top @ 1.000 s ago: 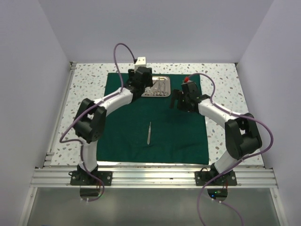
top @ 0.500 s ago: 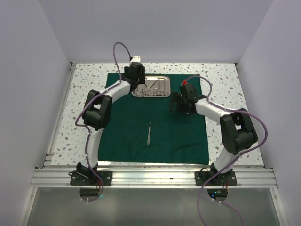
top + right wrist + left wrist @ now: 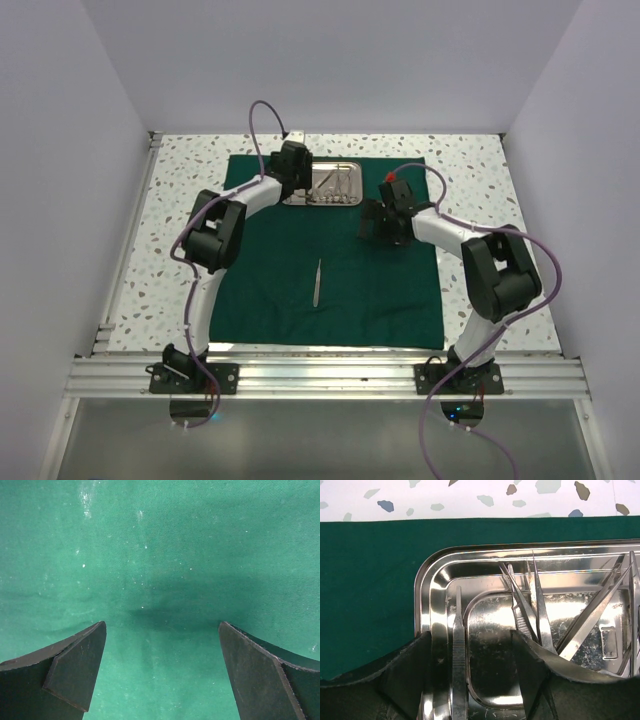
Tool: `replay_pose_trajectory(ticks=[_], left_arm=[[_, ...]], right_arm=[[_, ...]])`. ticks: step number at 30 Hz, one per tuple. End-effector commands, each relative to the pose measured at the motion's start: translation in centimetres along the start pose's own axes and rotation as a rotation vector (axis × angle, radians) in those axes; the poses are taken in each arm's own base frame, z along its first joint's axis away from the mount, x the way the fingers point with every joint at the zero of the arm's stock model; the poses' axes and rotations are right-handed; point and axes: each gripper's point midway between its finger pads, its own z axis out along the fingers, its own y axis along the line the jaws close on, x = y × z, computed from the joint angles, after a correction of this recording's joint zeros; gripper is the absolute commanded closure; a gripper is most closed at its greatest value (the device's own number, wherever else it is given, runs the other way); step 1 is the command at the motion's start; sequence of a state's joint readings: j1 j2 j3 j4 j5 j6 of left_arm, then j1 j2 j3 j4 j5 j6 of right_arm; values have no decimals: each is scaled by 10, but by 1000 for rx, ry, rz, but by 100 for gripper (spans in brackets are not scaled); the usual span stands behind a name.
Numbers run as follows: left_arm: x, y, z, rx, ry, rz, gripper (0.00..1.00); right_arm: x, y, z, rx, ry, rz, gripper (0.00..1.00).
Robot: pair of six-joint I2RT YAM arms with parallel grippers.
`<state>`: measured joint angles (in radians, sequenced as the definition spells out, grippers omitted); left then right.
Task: Open and lay out the surgical kit
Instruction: Pick up the medical item from the container.
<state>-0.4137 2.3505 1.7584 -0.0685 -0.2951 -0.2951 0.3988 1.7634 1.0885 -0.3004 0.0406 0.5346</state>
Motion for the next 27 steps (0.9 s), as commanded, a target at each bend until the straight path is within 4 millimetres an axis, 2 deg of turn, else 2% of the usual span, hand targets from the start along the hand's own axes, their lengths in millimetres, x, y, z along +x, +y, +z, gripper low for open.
replay_pose_trajectory(ticks=[1,7,11,16,27], left_arm=[[15,2,5,-3,49,-3,30],[39,5,3,-5,134,5,36],[60,10,3,-20,201,21,47],[84,22,2,-70,276,40,47],[133,28,-3,-43,409,32,74]], right_arm=[[-17,13,-2,-39,-41,-2,2],[-16,14,0,-43,-31,2,2],[-12,15,4,-52,-15,5,2],[-10,15,7,-49,-8,8,2],[-10,14,9,-45,-3,7,2]])
